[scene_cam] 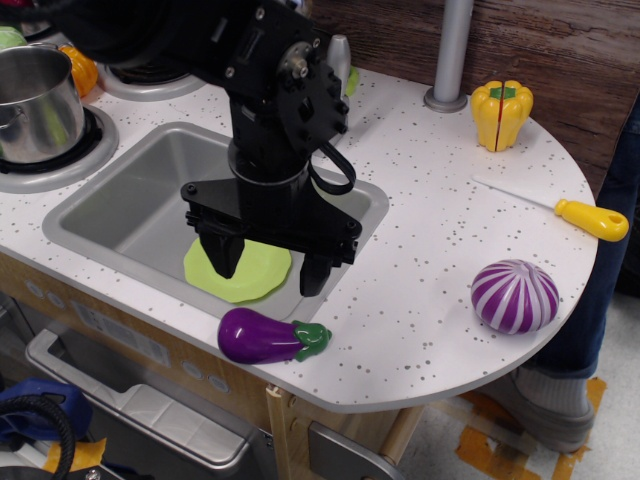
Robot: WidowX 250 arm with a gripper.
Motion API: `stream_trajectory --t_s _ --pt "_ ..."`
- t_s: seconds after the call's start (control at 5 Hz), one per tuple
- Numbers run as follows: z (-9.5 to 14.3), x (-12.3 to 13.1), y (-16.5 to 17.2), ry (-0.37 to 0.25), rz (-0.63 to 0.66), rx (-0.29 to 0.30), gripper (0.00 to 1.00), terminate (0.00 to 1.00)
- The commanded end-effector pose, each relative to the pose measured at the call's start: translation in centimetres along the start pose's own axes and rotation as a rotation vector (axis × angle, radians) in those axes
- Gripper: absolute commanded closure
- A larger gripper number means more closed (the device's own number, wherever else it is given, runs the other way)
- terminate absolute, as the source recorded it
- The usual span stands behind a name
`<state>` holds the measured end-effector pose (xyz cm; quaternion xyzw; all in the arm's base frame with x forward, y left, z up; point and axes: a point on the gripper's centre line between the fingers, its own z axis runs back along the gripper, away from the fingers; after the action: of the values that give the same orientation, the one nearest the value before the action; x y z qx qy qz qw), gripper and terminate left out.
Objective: Put eggplant on plate
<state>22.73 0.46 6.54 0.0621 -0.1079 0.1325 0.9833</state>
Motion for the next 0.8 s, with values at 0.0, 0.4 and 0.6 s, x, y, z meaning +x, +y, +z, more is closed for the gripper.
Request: stream_trajectory --t_s 0.0,0.4,0.6 --pt "0.0 0.0 0.0 0.0 0.0 0.0 0.0 0.0" --pt "-0.2 0.0 0.9 -0.062 -0.496 0.156 0.0 0.0" --pt "-1.0 -0.1 1.7 -0.084 -0.735 0.162 0.0 0.0"
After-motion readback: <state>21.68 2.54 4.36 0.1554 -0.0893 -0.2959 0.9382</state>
